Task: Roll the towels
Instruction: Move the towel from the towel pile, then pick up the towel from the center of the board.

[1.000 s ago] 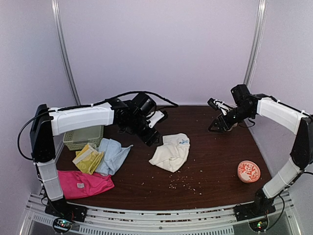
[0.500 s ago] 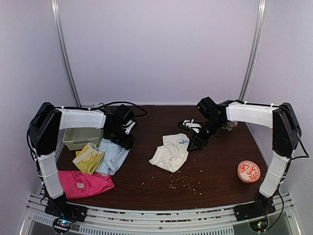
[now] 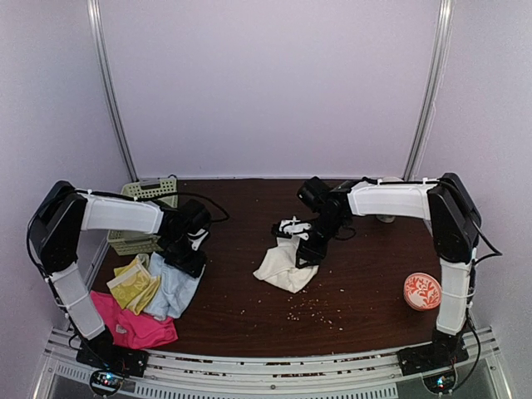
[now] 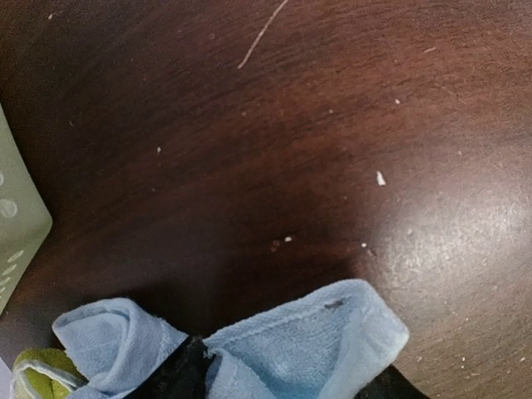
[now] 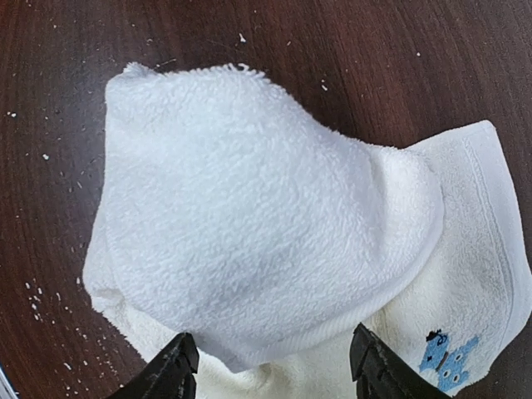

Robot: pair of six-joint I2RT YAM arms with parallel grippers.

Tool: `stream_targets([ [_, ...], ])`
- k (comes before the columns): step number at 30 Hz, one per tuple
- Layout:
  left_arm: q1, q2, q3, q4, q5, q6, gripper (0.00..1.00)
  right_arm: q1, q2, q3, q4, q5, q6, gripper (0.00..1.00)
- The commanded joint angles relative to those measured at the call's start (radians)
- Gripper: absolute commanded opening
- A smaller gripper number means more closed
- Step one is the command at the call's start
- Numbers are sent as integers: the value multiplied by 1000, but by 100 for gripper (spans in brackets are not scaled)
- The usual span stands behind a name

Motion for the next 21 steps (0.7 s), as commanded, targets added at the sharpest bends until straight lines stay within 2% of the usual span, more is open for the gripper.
stream_targets([
  [1,3,-49,29,-2,12,7,61,7,34,35,26,92,-22,64],
  [7,1,-93,73,82,88,4,62,7,53,72,-50,67,-72,62],
  [18,-5,-124,82,115,92,4,62,10,88,112,-140,63,-146,64],
  [21,-7,-126,81,117,91,4,62,8,83,117,-101,92,-112,60],
])
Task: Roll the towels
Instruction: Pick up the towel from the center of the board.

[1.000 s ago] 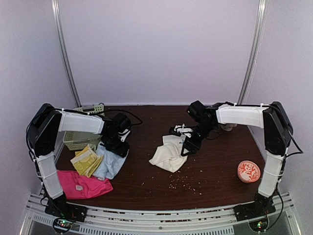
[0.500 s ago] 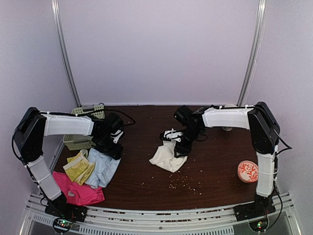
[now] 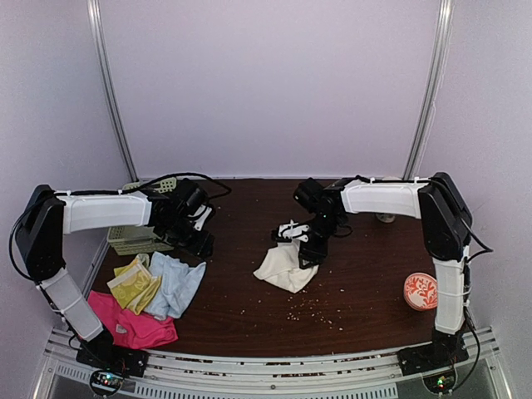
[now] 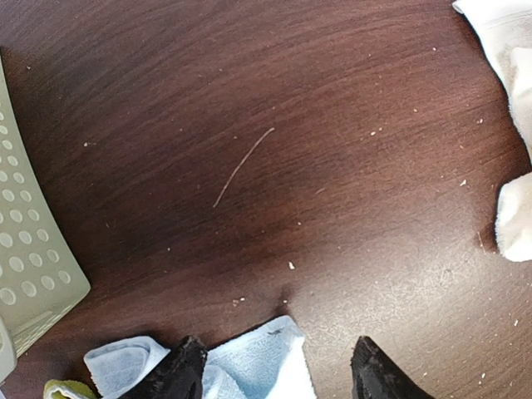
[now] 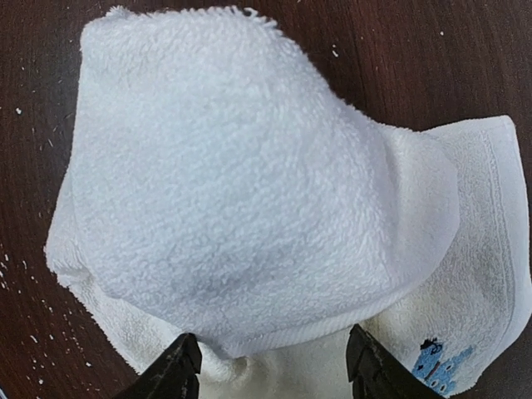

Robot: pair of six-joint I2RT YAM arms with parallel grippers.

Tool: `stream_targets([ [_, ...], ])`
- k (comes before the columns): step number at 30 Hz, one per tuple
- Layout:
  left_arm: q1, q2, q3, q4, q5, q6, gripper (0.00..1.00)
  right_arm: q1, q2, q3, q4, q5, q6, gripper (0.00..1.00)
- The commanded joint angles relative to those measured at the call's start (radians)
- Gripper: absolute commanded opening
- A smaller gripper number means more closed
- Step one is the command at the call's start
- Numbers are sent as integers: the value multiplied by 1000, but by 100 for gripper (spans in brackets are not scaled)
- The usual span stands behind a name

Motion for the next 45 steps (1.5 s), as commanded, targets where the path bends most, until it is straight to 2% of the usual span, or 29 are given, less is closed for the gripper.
stream_targets([
  [1,-7,-22,26,31,14,3,62,3,10,30,7,38,16,59],
  [4,-10,-22,26,34,11,1,62,4,14,34,30,52,36,56],
  [10,-11,-28,18,48,11,1,62,4,15,37,47,59,56,40],
  [12,-13,-27,15,49,13,1,62,4,17,40,37,55,59,39],
  [14,-15,-30,9,53,14,1,62,4,18,48,10,36,57,42],
  [18,-15,-33,-1,59,14,3,62,5,-19,11,-9,-16,10,58],
  [26,-19,-34,0,65,20,3,62,10,3,11,-1,46,-10,60],
  [31,-22,-45,-10,63,19,2,62,30,20,12,-52,24,-66,69],
  [34,-24,-52,-21,65,16,-5,62,34,25,7,-27,36,-57,68],
  [41,-26,-52,-23,65,14,-5,62,34,17,-4,78,134,16,50],
  [45,-29,-50,-21,65,13,-2,62,34,-6,-7,91,158,9,31],
])
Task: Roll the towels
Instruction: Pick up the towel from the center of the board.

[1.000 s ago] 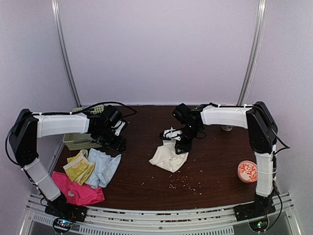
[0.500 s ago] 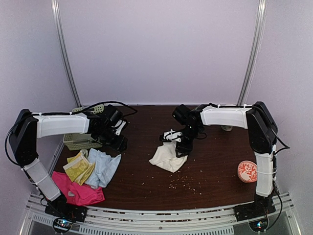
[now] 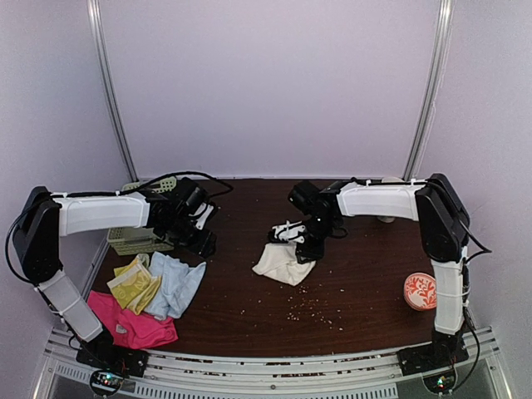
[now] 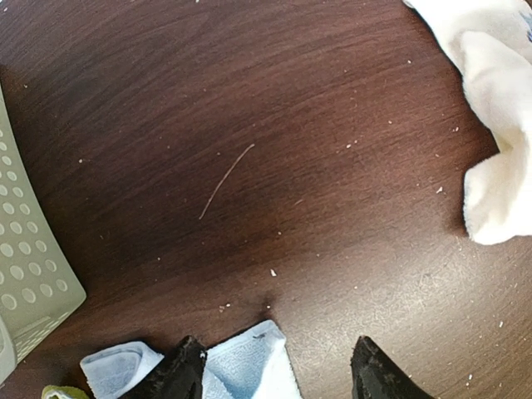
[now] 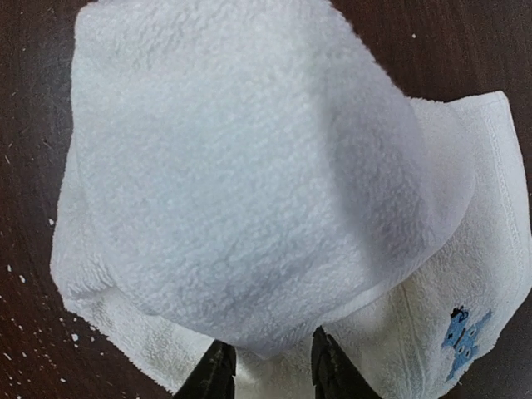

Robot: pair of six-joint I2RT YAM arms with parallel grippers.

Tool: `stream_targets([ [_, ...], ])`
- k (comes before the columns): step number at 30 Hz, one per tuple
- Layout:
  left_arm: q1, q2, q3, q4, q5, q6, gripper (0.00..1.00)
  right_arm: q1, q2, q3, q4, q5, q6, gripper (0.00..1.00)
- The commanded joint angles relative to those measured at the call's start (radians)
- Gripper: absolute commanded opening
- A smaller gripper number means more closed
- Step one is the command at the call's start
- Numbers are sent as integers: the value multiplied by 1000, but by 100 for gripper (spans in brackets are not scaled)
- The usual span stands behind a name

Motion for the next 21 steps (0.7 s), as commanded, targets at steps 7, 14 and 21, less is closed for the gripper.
stream_targets([
  [7,-9,-20,-18,48,8,2,62,6,-73,21,28,58,-4,0],
  [14,-10,-9,-16,59,15,10,62,6,-111,108,-25,51,-4,0],
  [21,-10,0,-23,97,63,19,62,-15,-136,302,-133,-160,69,0],
])
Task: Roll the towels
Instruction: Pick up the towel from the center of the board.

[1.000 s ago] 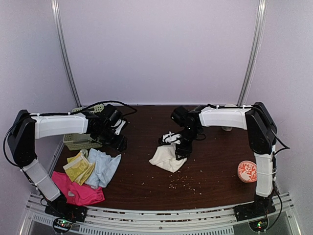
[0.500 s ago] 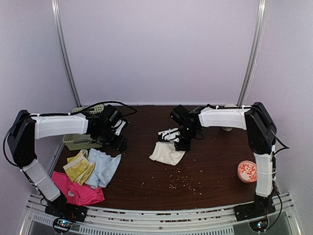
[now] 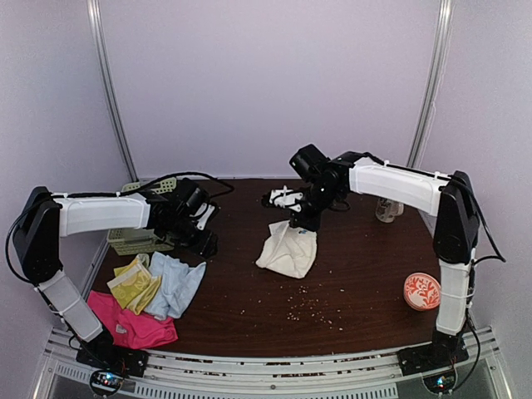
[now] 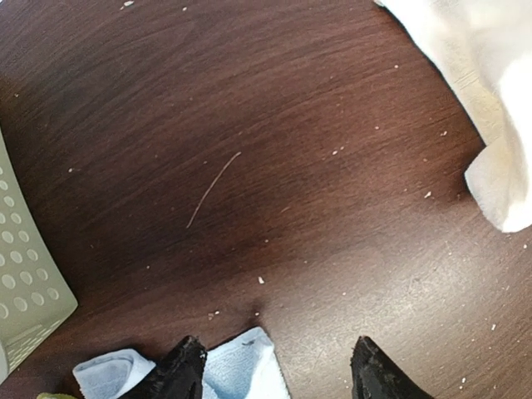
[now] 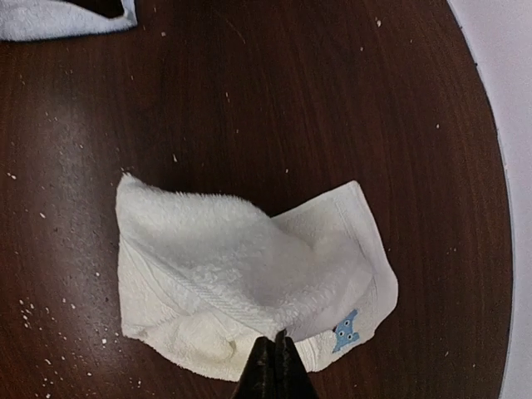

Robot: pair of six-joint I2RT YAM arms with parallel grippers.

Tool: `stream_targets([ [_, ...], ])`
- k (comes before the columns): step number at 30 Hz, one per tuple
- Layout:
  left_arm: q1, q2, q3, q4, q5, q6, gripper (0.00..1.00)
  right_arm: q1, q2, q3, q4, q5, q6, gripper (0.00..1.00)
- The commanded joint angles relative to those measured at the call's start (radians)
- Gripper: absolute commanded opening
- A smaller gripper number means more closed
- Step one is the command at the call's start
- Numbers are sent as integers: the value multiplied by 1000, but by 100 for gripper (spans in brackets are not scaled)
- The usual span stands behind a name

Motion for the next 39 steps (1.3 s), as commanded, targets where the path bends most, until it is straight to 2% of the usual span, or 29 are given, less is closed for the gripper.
stream_targets([
  [1,-5,-3,-21,88,69,19,62,-24,-69,130,-69,-196,66,0],
  [2,-5,-6,-28,109,95,21,62,-35,-79,131,-55,-233,83,0],
  [5,-8,-10,-41,160,165,27,62,-44,-86,123,-25,-191,112,0],
  [10,-41,-27,-78,292,285,37,62,-108,-68,157,-21,-246,168,0],
  [13,-105,-36,-97,427,278,66,62,-142,-69,282,-72,-299,194,0],
  [15,-147,-39,-119,548,251,89,63,-152,-143,265,-8,-279,200,0],
  [18,-173,-1,-142,740,252,89,64,-172,-176,283,-19,-283,180,0],
  [22,-186,132,-47,858,294,107,64,-240,-197,300,-33,-342,190,0],
  [28,-230,343,164,862,247,145,63,-294,-258,287,-38,-349,181,0],
  [32,-239,444,259,880,266,170,56,-314,-324,207,14,-350,186,0],
  [36,-243,517,346,863,242,203,40,-332,-387,116,68,-336,192,0],
  [38,-244,538,376,857,243,214,35,-343,-400,99,68,-335,190,0],
  [39,-243,545,379,860,250,221,29,-349,-406,90,69,-336,189,0],
])
